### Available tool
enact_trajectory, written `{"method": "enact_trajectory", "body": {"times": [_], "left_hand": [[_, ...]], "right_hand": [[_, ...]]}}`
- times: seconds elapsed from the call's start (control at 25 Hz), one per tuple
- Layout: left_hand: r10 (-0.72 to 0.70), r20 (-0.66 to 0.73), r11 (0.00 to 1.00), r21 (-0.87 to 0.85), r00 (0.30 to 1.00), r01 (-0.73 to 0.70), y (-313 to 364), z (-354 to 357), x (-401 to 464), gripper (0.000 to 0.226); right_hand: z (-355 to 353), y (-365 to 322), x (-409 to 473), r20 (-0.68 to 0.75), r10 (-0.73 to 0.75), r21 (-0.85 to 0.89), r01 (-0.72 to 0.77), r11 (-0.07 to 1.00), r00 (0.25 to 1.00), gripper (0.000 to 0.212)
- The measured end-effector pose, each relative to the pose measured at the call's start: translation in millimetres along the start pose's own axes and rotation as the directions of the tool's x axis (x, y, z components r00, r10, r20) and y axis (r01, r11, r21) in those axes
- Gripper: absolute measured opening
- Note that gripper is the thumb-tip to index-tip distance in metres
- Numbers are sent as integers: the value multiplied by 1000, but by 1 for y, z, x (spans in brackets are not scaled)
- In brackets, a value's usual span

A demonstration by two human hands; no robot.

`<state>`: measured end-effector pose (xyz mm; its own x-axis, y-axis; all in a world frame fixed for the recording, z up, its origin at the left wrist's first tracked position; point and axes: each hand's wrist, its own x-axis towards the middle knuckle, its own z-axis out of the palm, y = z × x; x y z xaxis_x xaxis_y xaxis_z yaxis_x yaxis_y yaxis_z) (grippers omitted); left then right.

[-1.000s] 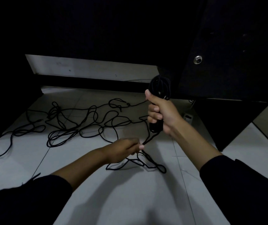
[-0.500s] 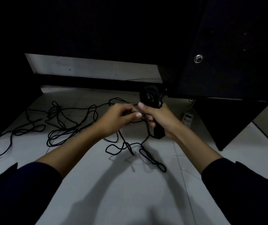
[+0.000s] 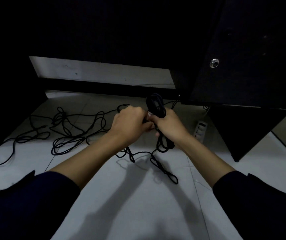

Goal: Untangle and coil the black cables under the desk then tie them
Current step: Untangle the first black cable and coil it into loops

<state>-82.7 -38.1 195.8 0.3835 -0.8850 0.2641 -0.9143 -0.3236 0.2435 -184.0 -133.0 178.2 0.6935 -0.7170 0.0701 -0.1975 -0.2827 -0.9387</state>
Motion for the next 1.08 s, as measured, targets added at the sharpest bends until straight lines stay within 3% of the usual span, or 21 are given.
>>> {"method": "enact_trajectory", "body": {"times": [0.12, 0.28, 0.36, 0.44, 0.48, 0.64, 0.76, 0.84, 0.96, 1.08], "left_hand": [[100, 13, 991, -86, 995, -98, -6, -4, 4, 29], [150, 291, 989, -55, 945, -140, -40, -4, 6, 26], [132, 350, 939, -343, 927, -5, -59, -4, 0, 14], [103, 298, 724, -677, 949, 134, -64, -6, -4, 5], [74, 248, 627, -765, 966, 149, -62, -7, -3, 5], [-60, 153, 420, -893, 986, 164, -42, -9, 3, 7], [-105, 110, 418, -897, 988, 144, -32, -10, 6, 18], [-117, 65, 458, -882, 991, 112, -28, -11, 9, 22], [-138, 21, 450, -889, 990, 82, -23, -11, 11, 15], [-150, -12, 446, -893, 989, 57, -21, -9, 12, 5]], "right_hand": [[-3, -1, 0, -1, -6, -38, 6, 999, 1000, 15], [-17, 3, -1, 3, 19, -15, -19, 1000, 1000, 22], [-22, 6, -3, 39, 24, 1, -24, 1000, 999, 23], [-22, 9, -6, 55, 51, 25, -53, 998, 997, 17], [-20, 10, -7, 51, 59, 45, -61, 997, 997, 18], [-6, 13, -6, 3, 51, 95, -51, 994, 999, 40], [0, 11, -8, 47, 30, 111, -35, 993, 998, 49], [3, 11, -8, 88, 10, 135, -22, 991, 996, 37], [4, 12, -5, 93, 14, 153, -28, 988, 996, 17], [5, 12, -6, 180, 30, 223, -71, 972, 983, 18]]}}
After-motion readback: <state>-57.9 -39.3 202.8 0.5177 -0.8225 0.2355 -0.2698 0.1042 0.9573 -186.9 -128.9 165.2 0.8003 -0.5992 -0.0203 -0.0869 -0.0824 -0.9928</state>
